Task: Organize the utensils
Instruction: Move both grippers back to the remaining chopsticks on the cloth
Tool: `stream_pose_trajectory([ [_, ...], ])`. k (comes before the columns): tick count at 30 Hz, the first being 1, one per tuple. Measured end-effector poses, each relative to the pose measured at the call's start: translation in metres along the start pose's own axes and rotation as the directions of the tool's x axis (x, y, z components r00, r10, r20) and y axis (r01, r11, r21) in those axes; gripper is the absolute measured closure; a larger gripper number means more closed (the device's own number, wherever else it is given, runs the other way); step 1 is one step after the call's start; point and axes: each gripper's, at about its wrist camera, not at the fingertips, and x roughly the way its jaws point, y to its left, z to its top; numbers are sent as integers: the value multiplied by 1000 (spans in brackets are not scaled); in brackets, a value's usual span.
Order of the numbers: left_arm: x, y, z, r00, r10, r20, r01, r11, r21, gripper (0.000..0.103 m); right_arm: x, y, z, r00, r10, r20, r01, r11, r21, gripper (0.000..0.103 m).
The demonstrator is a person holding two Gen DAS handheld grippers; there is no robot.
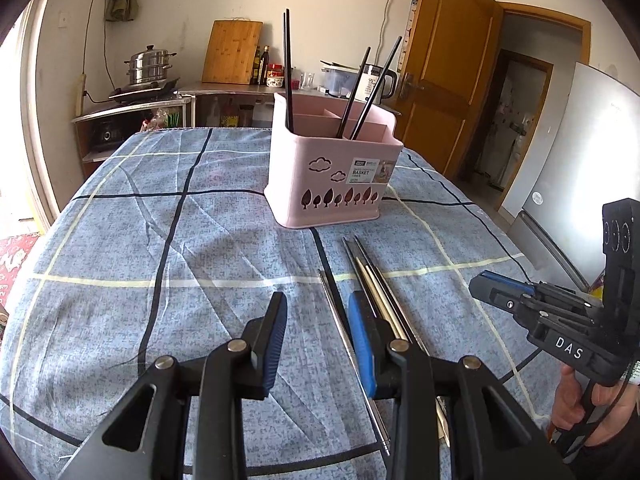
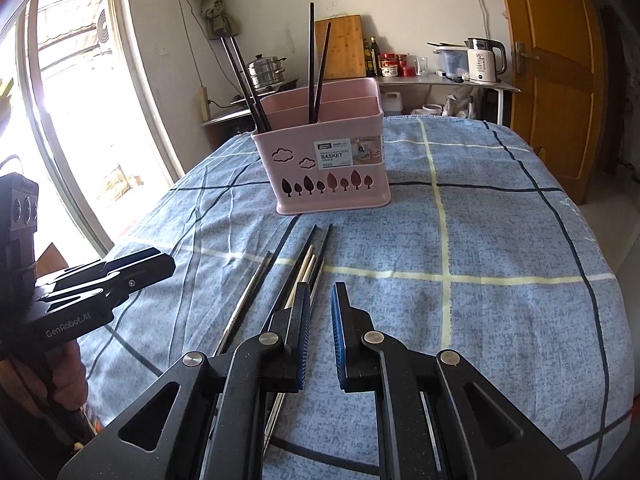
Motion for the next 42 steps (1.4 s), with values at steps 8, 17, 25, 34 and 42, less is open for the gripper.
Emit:
stream_pose_trajectory([
  [8,38,-2,0,996,22,-83,-23,1000,-9,69,35,6,-5,996,-4,-88,3,1000,-6,92],
  [17,65,-9,-6,986,24,-164,-25,1000,-4,69,57,7,-10,987,-14,-160,13,1000,-3,92],
  [25,73,-13,-9,982,52,-183,-51,999,11,70,60,10,-9,985,-28,-169,27,1000,-9,92],
  [34,74,-25,-11,979,101,-178,-91,994,62,70,59,11,-11,985,-39,-167,36,999,-21,92],
  [42,72,-30,-13,977,121,-175,-106,990,93,70,59,9,-14,981,-70,-183,66,997,-30,92],
])
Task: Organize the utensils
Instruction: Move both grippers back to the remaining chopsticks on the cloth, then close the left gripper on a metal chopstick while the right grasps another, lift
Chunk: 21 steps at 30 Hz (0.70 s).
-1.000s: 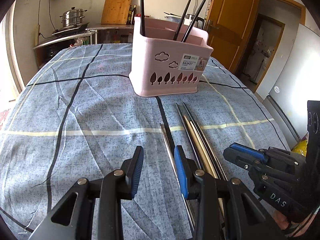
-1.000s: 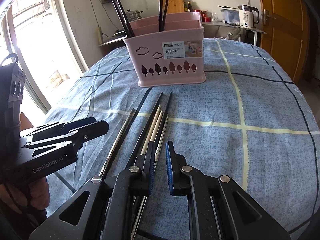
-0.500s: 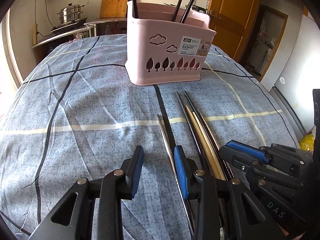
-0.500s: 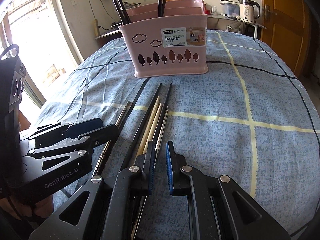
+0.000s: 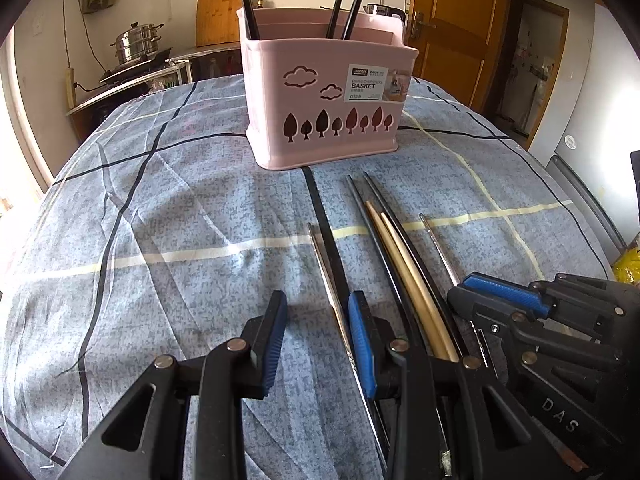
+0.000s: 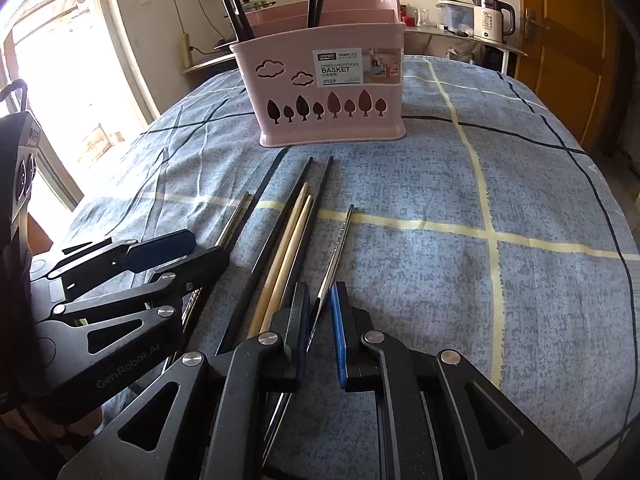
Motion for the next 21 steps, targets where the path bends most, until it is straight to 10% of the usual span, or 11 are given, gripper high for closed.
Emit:
stream_pose_trajectory([
  [8,-6,20,-5,1000,-20,-8,20,999,-32,93,-5,-17,-1,1000,-5,-11,5,1000,2,95],
  [21,4,39,15,997,-53,-54,48,995,-90,82,7,-34,23,997,-68,-42,68,998,16,93],
])
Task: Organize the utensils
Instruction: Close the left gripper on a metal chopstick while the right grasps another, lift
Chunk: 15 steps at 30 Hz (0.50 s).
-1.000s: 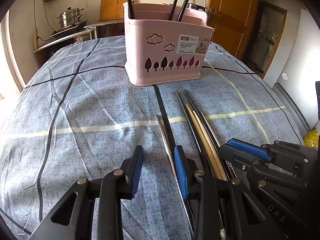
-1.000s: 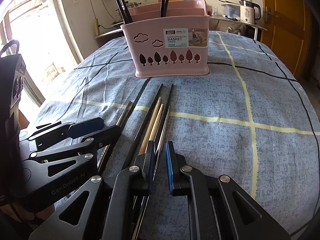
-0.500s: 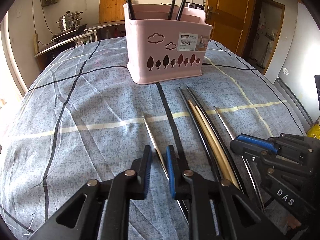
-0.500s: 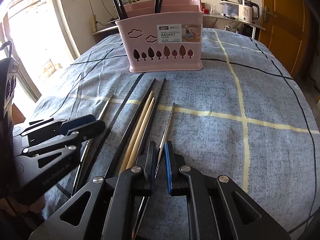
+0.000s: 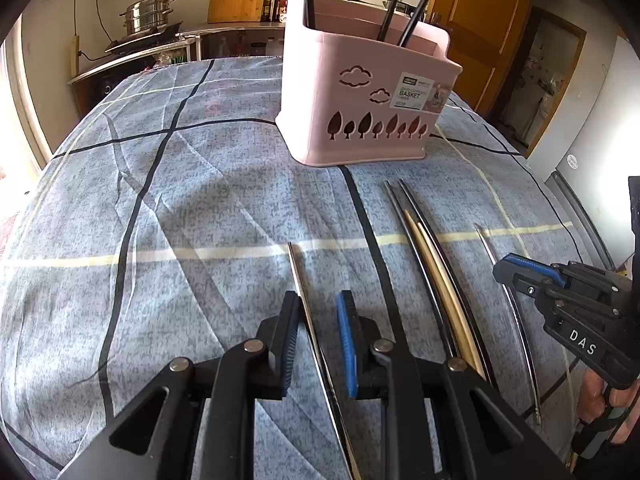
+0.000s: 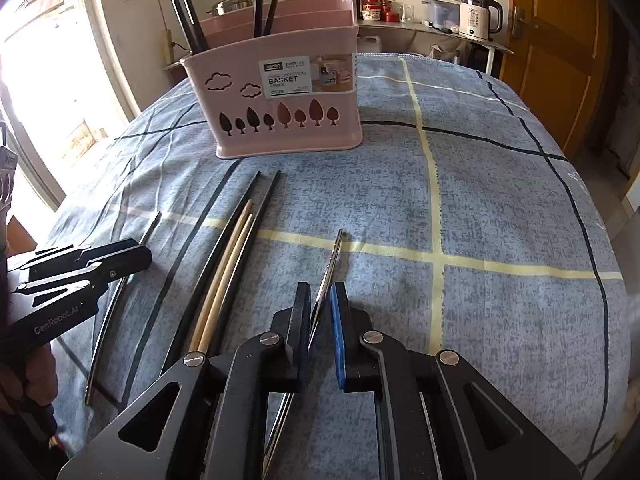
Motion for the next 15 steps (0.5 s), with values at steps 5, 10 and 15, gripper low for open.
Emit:
stream_pose_trajectory([
  [5,9,-2,9,1000,15,14,-15,1000,4,82,7,5,8,1000,-7,9,7,1000,-14,93],
  [10,12,-6,11,999,36,17,-36,999,30,97,8,6,12,1000,9,11,-9,1000,-13,98],
  [15,-2,-6,12,999,1,34,-1,1000,26,98,-10,5,15,997,42,66,-42,999,-7,98],
])
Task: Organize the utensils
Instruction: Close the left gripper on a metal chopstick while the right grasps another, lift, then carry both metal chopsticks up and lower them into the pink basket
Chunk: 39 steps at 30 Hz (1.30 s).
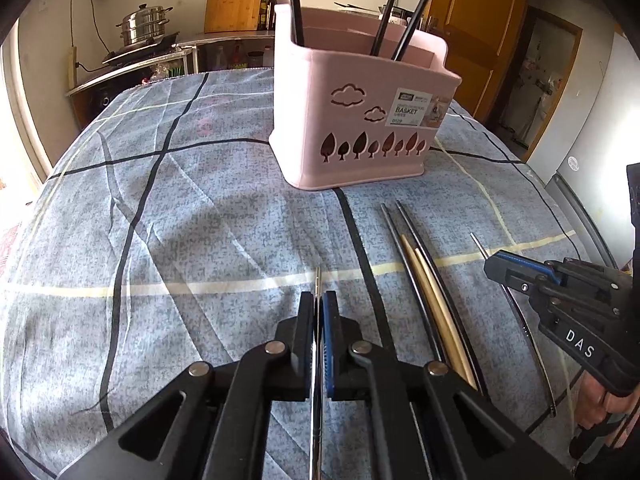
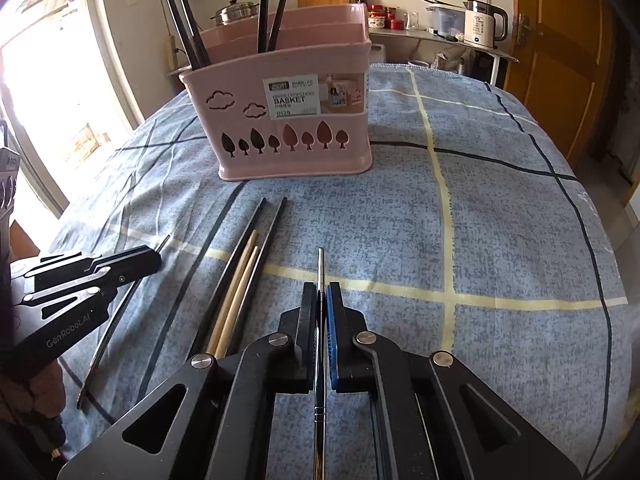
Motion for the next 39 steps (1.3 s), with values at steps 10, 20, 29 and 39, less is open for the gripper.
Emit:
stream_pose_trajectory([
  [10,-65,-8,24,987,-76,140,70,997,42,98,-59,2,29,984,27,174,-25,1000,-10,98],
  [20,-107,-4,54,960,-102,261,88,994,64,98,-100,1,46,955,23,296,-18,1000,-21,98],
  [29,-101,-3,54,962,-104,252,93,994,55,98,-102,-2,43,956,32,293,-28,999,-20,98],
  [39,-108,-5,61,962,-112,249,96,993,73,98,-106,3,50,952,52,302,-40,998,-46,99],
])
